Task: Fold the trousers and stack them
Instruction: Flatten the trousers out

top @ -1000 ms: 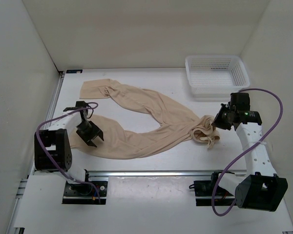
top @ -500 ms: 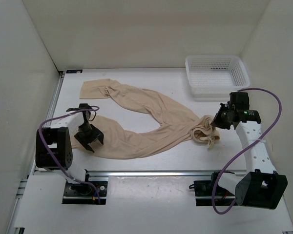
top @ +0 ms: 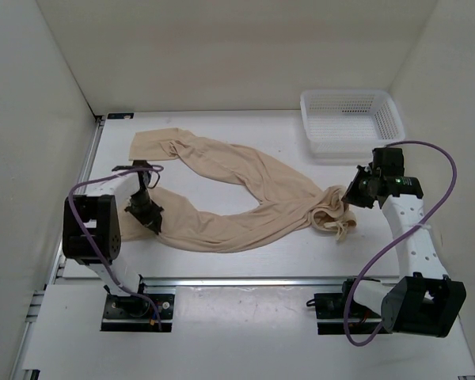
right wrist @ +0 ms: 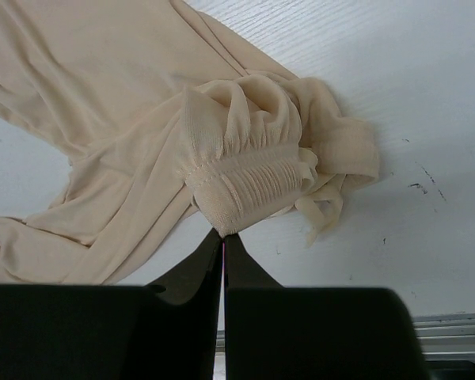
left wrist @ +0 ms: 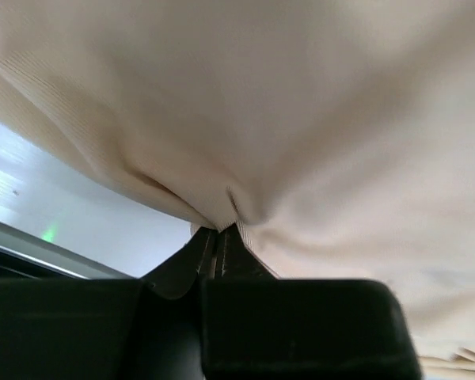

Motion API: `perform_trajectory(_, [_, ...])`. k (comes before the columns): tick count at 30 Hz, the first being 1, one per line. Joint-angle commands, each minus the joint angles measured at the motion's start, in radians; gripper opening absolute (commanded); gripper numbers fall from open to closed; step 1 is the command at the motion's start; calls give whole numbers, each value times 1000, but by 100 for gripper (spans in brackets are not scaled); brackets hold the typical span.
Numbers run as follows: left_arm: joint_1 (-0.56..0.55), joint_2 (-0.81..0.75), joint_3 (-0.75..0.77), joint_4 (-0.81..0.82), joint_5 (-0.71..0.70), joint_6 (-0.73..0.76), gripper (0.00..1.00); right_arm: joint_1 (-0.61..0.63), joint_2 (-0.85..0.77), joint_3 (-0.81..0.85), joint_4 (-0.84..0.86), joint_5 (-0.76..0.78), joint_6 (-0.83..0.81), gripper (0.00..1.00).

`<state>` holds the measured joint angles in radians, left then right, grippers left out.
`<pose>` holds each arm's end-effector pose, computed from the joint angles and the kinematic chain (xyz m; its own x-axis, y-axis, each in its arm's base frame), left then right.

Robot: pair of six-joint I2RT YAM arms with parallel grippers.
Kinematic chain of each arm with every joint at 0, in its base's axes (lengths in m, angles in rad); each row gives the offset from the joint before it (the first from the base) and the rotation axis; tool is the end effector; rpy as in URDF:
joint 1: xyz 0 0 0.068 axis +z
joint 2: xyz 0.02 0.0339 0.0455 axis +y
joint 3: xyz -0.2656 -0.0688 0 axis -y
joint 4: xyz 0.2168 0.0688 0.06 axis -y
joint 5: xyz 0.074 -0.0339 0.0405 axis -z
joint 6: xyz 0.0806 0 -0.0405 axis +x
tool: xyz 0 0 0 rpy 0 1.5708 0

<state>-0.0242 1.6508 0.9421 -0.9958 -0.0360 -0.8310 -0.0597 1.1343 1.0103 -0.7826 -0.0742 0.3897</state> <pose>0.2243 -0.0025 0.1295 -0.6893 -0.7217 0.0635 -0.7123 0.6911 0.1225 0.2254 -0.0075 0.2654 -0.7218 0.4227 -0.5480 0.3115 0.9055 0.2882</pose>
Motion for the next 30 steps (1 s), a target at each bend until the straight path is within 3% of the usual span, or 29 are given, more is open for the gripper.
perform_trajectory(1, [-2,-19,179,-35,-77,26,10,-3,28,94,37,1,5,0])
perform_trajectory(9, [35,144,974,-306,-79,53,10,-23,271,488,-1,37,-5,0])
perform_trajectory(13, [95,124,1138,-316,-6,44,10,-23,308,657,-43,25,-5,0])
perform_trajectory(18, [144,54,1106,-316,13,50,10,-32,222,599,-75,36,-24,0])
perform_trajectory(26, [289,-189,780,-316,-2,190,10,-32,-123,386,-188,122,-25,0])
perform_trajectory(30, [333,-336,764,-325,-17,231,10,-32,-247,408,-294,203,14,0])
